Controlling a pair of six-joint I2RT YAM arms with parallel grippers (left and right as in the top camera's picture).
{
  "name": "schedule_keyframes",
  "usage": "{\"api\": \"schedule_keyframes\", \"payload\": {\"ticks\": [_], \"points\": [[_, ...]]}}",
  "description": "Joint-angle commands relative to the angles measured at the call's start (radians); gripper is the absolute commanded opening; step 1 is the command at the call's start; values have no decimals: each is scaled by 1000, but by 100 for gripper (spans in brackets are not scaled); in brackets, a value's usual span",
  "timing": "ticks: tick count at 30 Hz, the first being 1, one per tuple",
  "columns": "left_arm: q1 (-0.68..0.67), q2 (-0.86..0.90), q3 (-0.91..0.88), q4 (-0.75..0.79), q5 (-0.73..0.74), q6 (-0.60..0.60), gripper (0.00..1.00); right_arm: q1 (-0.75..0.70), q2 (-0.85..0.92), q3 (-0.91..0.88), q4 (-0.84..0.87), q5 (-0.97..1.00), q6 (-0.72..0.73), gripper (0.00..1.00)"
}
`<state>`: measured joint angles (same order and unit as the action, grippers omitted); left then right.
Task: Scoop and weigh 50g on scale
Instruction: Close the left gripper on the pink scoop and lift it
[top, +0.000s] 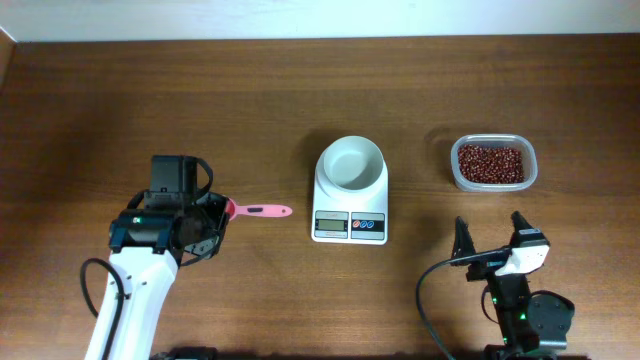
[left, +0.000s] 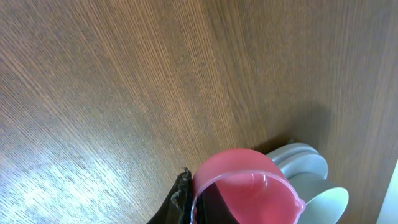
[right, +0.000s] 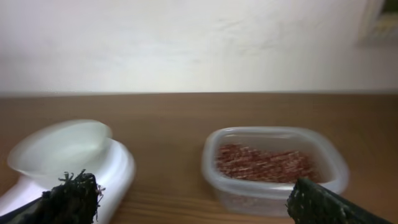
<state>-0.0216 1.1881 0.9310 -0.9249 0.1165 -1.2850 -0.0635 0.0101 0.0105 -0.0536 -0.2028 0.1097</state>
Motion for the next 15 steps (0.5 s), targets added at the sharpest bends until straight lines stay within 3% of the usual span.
{"api": "schedule_keyframes", "payload": {"ticks": [1,7,10,15], "points": [[-3,-10,1,-13,19,-13,0,6,-5,-5,3,-157,429,99],[-3,-10,1,-31,19,-13,0,6,-5,-5,6,-460,851,99],[-3,-10,1,-38,19,-13,0,6,-5,-5,6,-535,983,99],[-3,-10,1,-45,19,-13,0,6,-5,-5,5,-473,987,99]]}}
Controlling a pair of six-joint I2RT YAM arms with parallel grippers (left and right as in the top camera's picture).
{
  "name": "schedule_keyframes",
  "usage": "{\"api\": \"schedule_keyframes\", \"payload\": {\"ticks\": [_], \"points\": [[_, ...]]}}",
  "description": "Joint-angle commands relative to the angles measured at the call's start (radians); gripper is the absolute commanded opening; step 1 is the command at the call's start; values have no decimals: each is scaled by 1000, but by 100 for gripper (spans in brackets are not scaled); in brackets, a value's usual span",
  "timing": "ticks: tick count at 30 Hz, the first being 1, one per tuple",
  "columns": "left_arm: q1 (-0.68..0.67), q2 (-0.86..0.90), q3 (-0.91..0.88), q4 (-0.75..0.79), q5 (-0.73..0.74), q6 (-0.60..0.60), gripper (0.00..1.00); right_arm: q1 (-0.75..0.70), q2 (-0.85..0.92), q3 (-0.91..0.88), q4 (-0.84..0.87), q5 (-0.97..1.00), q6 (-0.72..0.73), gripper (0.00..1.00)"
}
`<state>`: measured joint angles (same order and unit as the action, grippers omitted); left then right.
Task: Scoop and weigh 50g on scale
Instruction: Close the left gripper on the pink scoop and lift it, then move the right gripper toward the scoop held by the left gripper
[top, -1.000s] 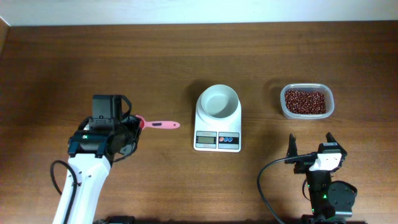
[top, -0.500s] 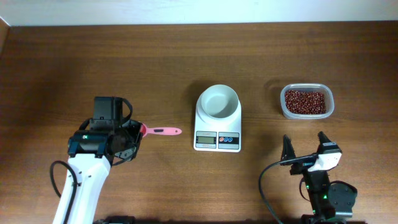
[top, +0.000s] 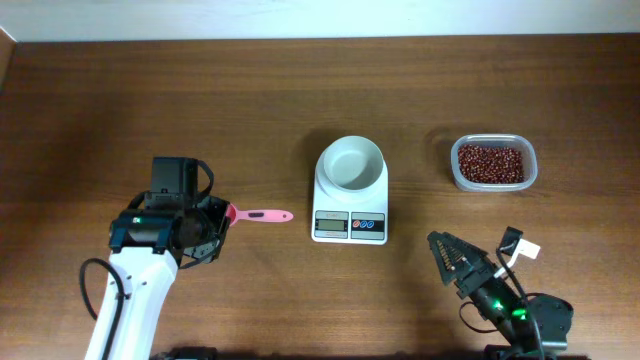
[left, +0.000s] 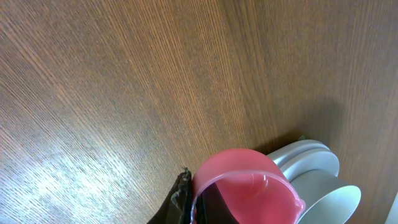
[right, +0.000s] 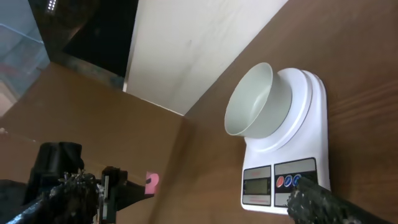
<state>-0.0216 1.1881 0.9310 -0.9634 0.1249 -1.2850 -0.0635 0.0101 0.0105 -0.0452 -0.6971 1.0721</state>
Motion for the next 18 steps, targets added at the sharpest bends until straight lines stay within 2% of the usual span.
{"api": "schedule_keyframes", "payload": {"ticks": [1,5,7,10,16,18], "points": [[-3,-10,1,-15,11,-13,0,6,-5,-5,-7,16,14,99],[-3,-10,1,-26,11,-13,0,6,-5,-5,-11,-84,-130,99],[-3,-10,1,-26,11,-13,0,6,-5,-5,-5,-126,-118,99],[-3,-10,1,-27,11,-12,0,6,-5,12,16,-164,-18,99],[-3,-10,1,-27,16,-2,0,3,9,94,19,-163,-17,99],[-3,-10,1,-27,57,-2,0,3,30,95,19,-157,-16,99]]}}
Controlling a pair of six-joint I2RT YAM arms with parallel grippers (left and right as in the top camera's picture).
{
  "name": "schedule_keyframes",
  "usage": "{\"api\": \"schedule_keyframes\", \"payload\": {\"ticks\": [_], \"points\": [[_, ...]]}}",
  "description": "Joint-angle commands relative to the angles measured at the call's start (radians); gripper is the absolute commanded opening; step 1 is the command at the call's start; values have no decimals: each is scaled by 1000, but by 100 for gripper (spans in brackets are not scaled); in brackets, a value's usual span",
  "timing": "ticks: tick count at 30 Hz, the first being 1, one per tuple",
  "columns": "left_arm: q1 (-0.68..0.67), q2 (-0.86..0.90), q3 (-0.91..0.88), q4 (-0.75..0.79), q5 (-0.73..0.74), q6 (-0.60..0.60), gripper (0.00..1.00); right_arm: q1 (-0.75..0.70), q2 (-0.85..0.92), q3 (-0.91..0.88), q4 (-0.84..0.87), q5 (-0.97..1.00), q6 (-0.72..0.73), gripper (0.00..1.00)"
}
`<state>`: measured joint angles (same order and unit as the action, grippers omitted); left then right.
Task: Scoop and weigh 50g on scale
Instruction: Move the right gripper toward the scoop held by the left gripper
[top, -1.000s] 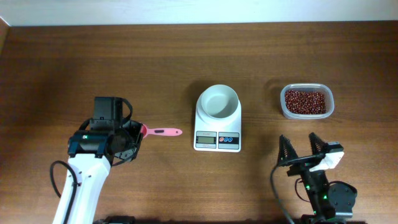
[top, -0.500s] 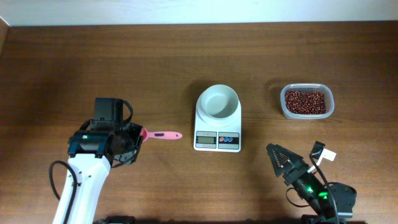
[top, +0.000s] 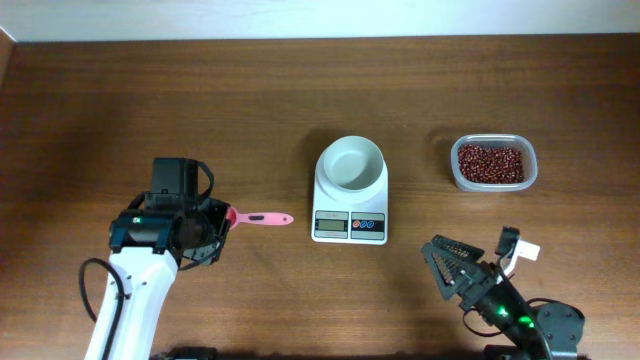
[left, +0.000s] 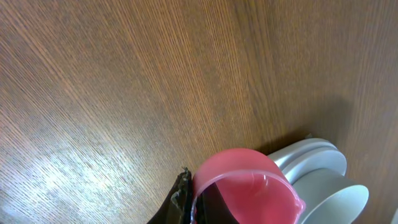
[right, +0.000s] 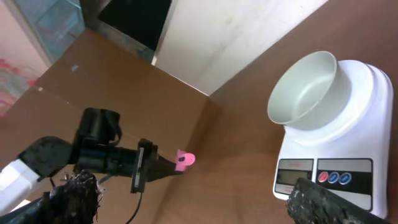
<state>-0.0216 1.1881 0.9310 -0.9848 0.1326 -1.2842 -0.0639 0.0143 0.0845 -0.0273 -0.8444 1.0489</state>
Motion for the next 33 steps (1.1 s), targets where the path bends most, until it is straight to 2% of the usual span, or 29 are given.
{"api": "schedule_keyframes", "payload": {"ticks": [1,4,8,11,12,18,23,27,33], "points": [[-3,-10,1,-5,71,-3,0,4,40,22,2,-8,7,99],[-3,-10,1,-5,89,-3,0,4,144,52,2,7,6,99],[-3,-10,1,-5,89,-3,0,4,410,204,-29,-21,-52,99],[-3,-10,1,-5,89,-3,0,5,546,301,-123,-80,-148,99],[-3,-10,1,-5,89,-3,0,5,591,326,-119,-153,-187,99],[-3,-10,1,-24,90,-3,0,5,629,329,-90,-290,-178,99],[-76,-10,1,-45,89,-2,0,5,632,328,-109,-278,-177,99],[-157,-10,1,-29,89,-3,0,7,679,328,-217,-240,-178,99],[-168,-10,1,-23,89,-3,0,84,767,328,-227,-204,-178,99]]}}
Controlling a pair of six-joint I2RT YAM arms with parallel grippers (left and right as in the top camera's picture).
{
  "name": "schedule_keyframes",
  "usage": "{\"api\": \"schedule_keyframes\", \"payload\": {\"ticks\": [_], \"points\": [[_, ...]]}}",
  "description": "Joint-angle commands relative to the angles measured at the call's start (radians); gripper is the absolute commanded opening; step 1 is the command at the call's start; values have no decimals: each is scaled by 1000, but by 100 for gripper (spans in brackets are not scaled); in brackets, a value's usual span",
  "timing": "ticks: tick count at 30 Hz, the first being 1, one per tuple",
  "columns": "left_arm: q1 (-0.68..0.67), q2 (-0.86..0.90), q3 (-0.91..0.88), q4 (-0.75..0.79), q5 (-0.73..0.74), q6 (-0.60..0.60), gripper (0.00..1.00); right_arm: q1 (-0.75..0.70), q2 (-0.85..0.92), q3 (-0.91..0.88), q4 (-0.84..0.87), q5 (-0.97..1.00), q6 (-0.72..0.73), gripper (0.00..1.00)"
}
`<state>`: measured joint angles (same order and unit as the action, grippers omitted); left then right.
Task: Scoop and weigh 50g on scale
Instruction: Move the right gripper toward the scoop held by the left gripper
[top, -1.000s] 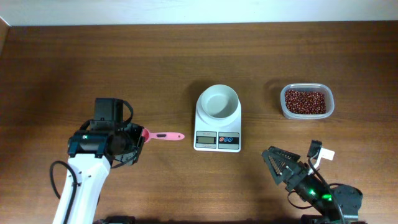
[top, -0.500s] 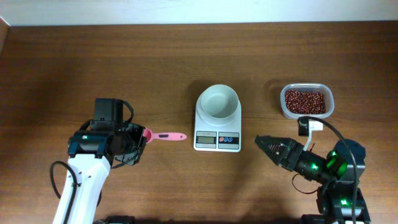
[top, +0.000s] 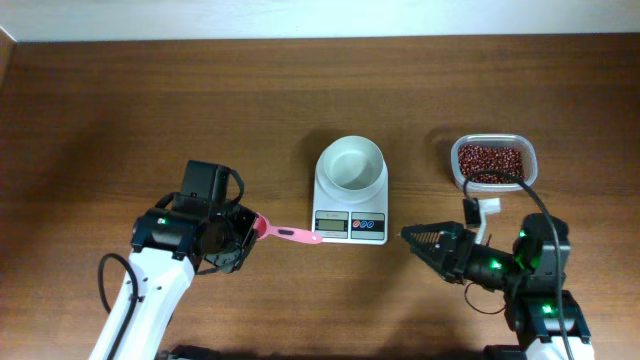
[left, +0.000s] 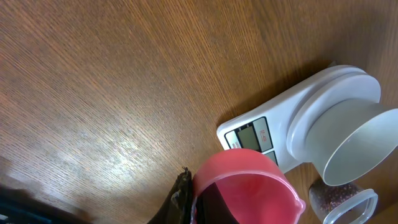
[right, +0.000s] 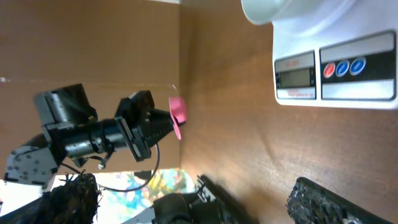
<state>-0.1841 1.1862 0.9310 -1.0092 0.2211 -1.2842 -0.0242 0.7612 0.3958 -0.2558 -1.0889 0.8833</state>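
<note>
My left gripper (top: 243, 228) is shut on a pink scoop (top: 290, 234), whose tip reaches the front left corner of the white scale (top: 350, 225). An empty white bowl (top: 351, 163) stands on the scale. In the left wrist view the pink scoop (left: 249, 186) fills the bottom, with the scale (left: 264, 134) and bowl (left: 351, 140) beyond it. A clear tub of red beans (top: 493, 162) sits right of the scale. My right gripper (top: 425, 240) is open and empty, front right of the scale, pointing left. Its view shows the scale's display (right: 295, 79).
Bare brown wooden table (top: 120, 110) surrounds everything. The left arm (right: 93, 134) shows in the right wrist view, holding the scoop (right: 177, 116). A black cable (top: 500, 178) loops from the right arm near the bean tub.
The left arm has moved right with the scoop, whose tip is now at the scale's front corner. The right gripper has come up from the front edge to beside the scale.
The left gripper held the pink scoop left of the scale at every moment, almost still until now. The right gripper first faced the bean tub from the front right, then was turned left toward the scale, low at the table's front. Now both stand near the scale.
</note>
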Motion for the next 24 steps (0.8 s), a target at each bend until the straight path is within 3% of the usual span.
{"api": "schedule_keyframes", "payload": {"ticks": [1,7,17,24], "points": [[-6,-8,1,1,1,-3,0,74,32,17,2,63,-12,99],[-16,-8,1,-2,1,-3,0,211,92,17,122,130,50,99],[-92,-8,1,1,1,-3,0,288,169,17,179,161,94,99],[-119,-8,1,1,1,-18,0,431,237,17,370,248,143,99]]}}
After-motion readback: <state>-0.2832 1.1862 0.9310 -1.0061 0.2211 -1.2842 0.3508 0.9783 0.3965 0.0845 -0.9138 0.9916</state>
